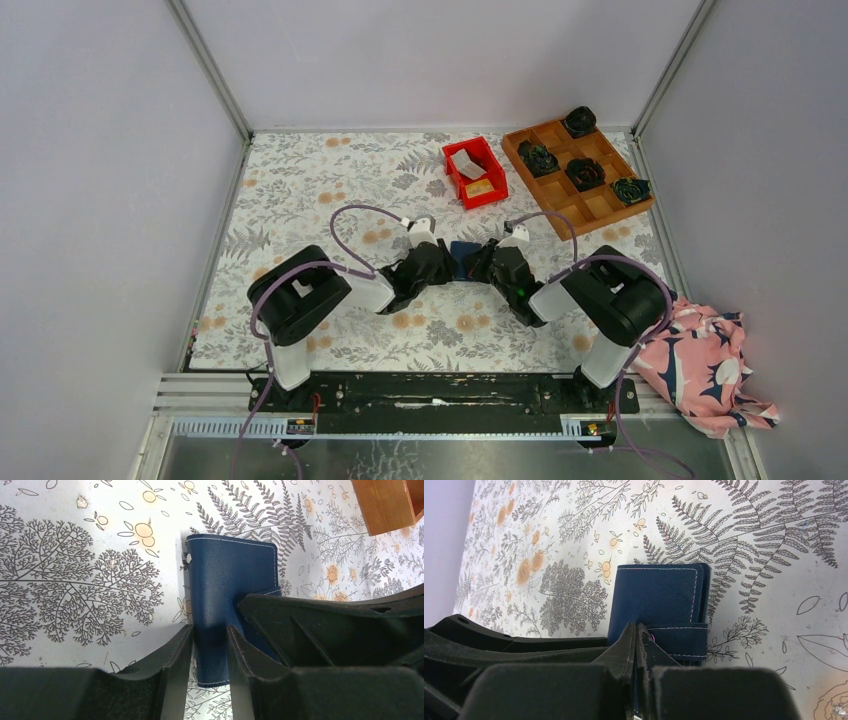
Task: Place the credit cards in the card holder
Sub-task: Close the card holder at the center of the board.
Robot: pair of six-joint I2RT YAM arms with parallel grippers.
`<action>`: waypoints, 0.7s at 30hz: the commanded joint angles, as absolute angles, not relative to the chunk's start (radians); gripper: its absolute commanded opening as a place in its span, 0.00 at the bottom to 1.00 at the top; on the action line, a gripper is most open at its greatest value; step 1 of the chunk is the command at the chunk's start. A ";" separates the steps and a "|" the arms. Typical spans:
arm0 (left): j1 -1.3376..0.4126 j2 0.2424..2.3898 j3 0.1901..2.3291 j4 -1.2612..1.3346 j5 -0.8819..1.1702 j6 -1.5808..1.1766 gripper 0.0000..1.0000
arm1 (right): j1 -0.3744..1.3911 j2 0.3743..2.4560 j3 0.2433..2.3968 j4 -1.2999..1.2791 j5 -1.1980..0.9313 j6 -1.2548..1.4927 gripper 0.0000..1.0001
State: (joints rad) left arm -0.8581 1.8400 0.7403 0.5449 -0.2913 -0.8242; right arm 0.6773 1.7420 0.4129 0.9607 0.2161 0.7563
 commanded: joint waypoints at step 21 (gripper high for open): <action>-0.870 1.658 0.703 0.508 -0.408 -0.757 0.50 | 0.696 1.462 0.633 0.252 0.224 0.490 0.44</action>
